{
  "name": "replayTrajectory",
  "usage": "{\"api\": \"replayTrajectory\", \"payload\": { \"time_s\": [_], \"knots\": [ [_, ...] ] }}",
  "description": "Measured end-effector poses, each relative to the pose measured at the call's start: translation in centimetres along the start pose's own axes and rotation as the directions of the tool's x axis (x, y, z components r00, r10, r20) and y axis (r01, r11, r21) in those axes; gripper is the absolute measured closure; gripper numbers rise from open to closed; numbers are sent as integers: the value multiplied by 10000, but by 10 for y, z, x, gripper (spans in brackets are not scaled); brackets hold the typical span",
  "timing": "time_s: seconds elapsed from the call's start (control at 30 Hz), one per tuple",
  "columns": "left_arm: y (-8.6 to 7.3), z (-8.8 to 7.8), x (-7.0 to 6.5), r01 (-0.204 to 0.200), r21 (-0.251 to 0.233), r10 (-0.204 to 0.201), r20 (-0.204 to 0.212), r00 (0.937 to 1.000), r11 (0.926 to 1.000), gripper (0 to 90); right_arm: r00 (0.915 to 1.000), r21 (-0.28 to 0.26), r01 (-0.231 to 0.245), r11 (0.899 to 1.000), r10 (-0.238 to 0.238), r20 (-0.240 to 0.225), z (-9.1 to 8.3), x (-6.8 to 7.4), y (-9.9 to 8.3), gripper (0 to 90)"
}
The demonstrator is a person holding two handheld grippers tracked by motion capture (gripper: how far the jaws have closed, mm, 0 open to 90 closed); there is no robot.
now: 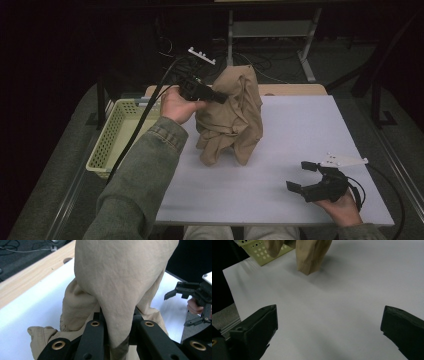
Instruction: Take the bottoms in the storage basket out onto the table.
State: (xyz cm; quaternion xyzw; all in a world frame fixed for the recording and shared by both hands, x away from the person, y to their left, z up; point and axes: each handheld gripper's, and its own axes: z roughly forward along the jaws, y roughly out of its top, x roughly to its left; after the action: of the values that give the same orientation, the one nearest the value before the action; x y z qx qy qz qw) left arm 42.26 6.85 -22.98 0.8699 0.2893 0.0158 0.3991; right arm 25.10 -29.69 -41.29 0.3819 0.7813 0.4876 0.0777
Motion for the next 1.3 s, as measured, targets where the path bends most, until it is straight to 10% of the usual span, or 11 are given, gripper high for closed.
{"api": "replayTrajectory", "payload": {
  "time_s": [0.63, 1.3],
  "knots": [
    [-16, 52, 1, -227, 1005, 191, 367, 9991, 9947, 790, 10000, -51, 38, 10000, -38, -5, 0, -1, 0, 7],
    [-41, 83, -8, -203, 808, 126, 948, 9954, 9965, 784, 10000, 15, 67, 10000, -67, 14, 1, 0, 0, 7]
  ]
}}
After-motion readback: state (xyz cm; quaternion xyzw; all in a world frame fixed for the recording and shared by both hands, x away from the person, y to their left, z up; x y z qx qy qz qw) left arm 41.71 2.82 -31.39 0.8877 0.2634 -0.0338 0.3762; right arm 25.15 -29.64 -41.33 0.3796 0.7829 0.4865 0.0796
